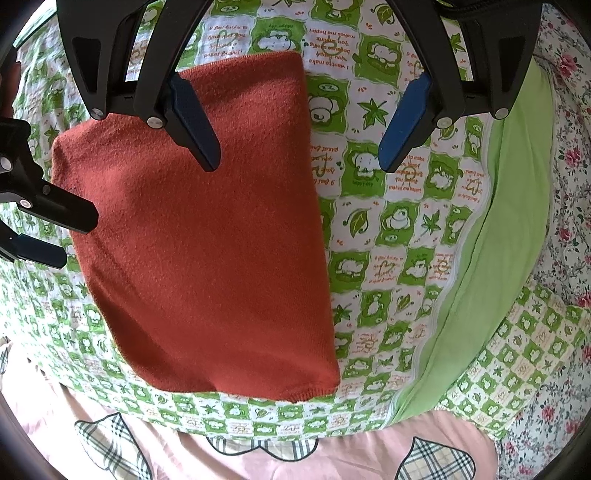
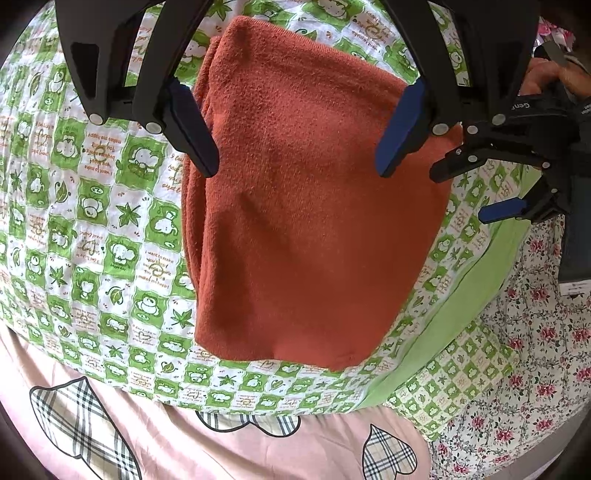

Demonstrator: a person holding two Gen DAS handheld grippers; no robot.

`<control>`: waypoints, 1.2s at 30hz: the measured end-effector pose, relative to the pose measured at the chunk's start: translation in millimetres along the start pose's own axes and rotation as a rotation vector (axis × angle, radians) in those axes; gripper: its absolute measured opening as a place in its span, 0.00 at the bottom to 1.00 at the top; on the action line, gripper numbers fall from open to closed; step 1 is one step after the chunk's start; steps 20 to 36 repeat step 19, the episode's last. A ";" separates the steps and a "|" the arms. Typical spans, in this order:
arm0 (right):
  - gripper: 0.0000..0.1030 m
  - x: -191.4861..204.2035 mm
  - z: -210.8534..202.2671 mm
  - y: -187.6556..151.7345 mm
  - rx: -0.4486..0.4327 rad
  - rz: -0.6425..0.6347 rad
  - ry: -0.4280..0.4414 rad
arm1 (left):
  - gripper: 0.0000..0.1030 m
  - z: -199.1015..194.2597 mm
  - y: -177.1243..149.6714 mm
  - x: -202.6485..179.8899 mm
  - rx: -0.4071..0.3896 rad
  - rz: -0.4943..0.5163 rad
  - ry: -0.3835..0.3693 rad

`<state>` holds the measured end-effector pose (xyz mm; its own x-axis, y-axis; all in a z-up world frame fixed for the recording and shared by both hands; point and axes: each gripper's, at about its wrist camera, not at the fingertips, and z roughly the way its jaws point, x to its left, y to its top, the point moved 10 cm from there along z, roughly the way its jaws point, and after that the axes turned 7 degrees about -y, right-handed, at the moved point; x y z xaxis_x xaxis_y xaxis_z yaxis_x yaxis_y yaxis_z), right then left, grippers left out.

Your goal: Fold small clothes

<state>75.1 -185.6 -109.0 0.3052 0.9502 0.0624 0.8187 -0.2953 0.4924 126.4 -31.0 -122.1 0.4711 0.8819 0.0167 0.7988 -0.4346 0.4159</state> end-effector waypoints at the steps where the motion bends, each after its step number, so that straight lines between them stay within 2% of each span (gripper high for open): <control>1: 0.84 -0.3 0.4 1.3 -0.003 -0.002 -0.002 | 0.85 -0.2 1.6 0.2 -0.005 0.002 0.004; 13: 0.84 -9.3 5.1 1.6 0.001 0.021 -0.011 | 0.85 1.7 7.2 13.9 -0.007 -0.026 0.025; 36: 0.84 -8.4 2.6 1.5 -0.006 0.022 -0.007 | 0.85 0.3 3.7 10.4 -0.011 -0.025 0.031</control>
